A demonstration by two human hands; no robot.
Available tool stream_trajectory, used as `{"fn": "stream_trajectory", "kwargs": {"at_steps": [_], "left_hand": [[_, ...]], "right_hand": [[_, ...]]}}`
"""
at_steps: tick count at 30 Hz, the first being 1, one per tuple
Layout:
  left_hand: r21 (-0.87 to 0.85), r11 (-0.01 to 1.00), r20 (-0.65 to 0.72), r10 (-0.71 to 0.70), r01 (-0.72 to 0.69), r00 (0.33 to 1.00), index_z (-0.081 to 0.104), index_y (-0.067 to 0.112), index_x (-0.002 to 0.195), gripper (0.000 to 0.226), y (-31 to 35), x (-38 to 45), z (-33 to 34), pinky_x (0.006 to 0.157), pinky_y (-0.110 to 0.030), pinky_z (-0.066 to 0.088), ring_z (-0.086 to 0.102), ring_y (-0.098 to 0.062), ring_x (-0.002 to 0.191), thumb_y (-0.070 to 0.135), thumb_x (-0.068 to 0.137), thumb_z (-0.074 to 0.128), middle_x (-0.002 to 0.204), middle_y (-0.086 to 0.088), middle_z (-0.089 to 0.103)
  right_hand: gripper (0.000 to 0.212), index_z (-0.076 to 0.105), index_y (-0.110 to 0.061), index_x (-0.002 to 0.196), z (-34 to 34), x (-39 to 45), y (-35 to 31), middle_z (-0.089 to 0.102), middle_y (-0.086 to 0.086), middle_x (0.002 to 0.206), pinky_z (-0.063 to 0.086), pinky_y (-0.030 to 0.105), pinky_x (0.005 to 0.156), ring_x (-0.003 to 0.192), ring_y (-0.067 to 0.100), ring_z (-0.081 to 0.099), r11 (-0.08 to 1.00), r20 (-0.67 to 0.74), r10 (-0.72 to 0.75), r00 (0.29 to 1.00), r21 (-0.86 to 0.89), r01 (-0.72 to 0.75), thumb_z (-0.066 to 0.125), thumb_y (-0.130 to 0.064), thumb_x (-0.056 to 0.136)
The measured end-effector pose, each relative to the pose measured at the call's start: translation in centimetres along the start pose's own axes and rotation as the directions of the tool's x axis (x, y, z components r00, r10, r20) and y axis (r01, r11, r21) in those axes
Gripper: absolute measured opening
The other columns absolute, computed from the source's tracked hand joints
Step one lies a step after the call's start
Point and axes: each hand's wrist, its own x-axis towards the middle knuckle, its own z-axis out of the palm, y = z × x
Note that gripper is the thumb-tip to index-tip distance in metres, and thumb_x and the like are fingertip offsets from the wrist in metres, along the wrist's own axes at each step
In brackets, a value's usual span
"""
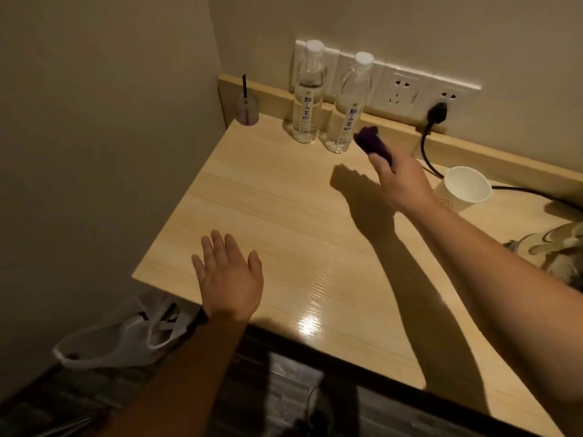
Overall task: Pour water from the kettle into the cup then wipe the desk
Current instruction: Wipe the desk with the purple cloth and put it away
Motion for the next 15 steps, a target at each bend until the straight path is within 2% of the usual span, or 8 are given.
{"fn": "stream_trajectory", "kwargs": {"at_steps": [2, 4, 5, 10, 12, 15], "left_hand": [[-0.009, 1.0, -0.028, -0.007, 0.007, 1.0, 0.028, 0.002, 0.147, 0.064, 0.1, 0.0, -0.1, 0.116, -0.05, 0.006, 0.011, -0.033, 0.145, 0.044, 0.098, 0.024, 0.156, -0.019, 0.019], [-0.025, 0.999, -0.108, 0.024, -0.027, 0.994, 0.041, -0.005, 0.138, 0.061, 0.2, -0.1, -0.1, 0.111, -0.055, 0.017, 0.028, -0.04, 0.139, 0.037, 0.095, 0.036, 0.148, -0.027, 0.033], [-0.022, 0.999, -0.148, 0.045, -0.049, 0.988, 0.046, -0.007, 0.134, 0.059, 0.2, -0.1, 0.1, 0.108, -0.058, 0.023, 0.034, -0.043, 0.135, 0.034, 0.093, 0.041, 0.144, -0.03, 0.037], [0.023, 0.998, -0.163, 0.065, -0.062, 0.984, 0.048, -0.008, 0.132, 0.056, 0.0, -0.2, 0.6, 0.105, -0.059, 0.028, 0.037, -0.044, 0.133, 0.031, 0.092, 0.041, 0.141, -0.032, 0.04], [0.035, 0.997, -0.147, 0.066, -0.062, 0.987, 0.045, -0.006, 0.135, 0.058, 0.2, -0.4, 0.5, 0.108, -0.057, 0.024, 0.033, -0.042, 0.136, 0.033, 0.094, 0.038, 0.144, -0.03, 0.037], [0.02, 1.0, -0.055, 0.011, -0.01, 0.998, 0.032, -0.001, 0.144, 0.064, 0.2, -0.3, 0.4, 0.114, -0.052, 0.01, 0.017, -0.036, 0.143, 0.04, 0.095, 0.029, 0.154, -0.022, 0.023]], "right_hand": [[0.044, 0.041, -0.026, 0.14, 2.6, 4.3, 2.2, 0.055, 0.004, 0.134, 0.038, 0.042, 0.098, 0.119, 0.026, 0.048, 0.936, 0.131, -0.17, 0.977, -0.288, 0.202, 0.046, -0.029, 0.097], [0.049, 0.034, -0.024, 0.146, 5.4, 6.3, 4.6, 0.039, 0.008, 0.15, 0.027, 0.047, 0.108, 0.134, 0.033, 0.033, 0.799, 0.353, -0.157, 0.922, -0.503, 0.329, 0.044, -0.033, 0.098], [0.052, 0.03, -0.024, 0.148, 6.5, 6.6, 5.7, 0.032, 0.007, 0.154, 0.022, 0.048, 0.11, 0.137, 0.034, 0.027, 0.757, 0.406, -0.145, 0.902, -0.541, 0.366, 0.041, -0.036, 0.099], [0.053, 0.028, -0.024, 0.148, 7.1, 5.3, 7.2, 0.03, 0.005, 0.155, 0.016, 0.048, 0.112, 0.14, 0.03, 0.023, 0.76, 0.4, -0.189, 0.897, -0.518, 0.391, 0.036, -0.042, 0.099], [0.052, 0.031, -0.023, 0.147, 6.5, 2.5, 6.8, 0.033, 0.004, 0.154, 0.017, 0.048, 0.112, 0.14, 0.029, 0.024, 0.777, 0.415, -0.193, 0.889, -0.489, 0.397, 0.038, -0.041, 0.099], [0.051, 0.036, -0.021, 0.145, 5.1, -5.6, 6.0, 0.037, 0.005, 0.151, 0.017, 0.048, 0.112, 0.139, 0.029, 0.027, 0.815, 0.435, -0.216, 0.874, -0.413, 0.406, 0.042, -0.038, 0.097]]}}
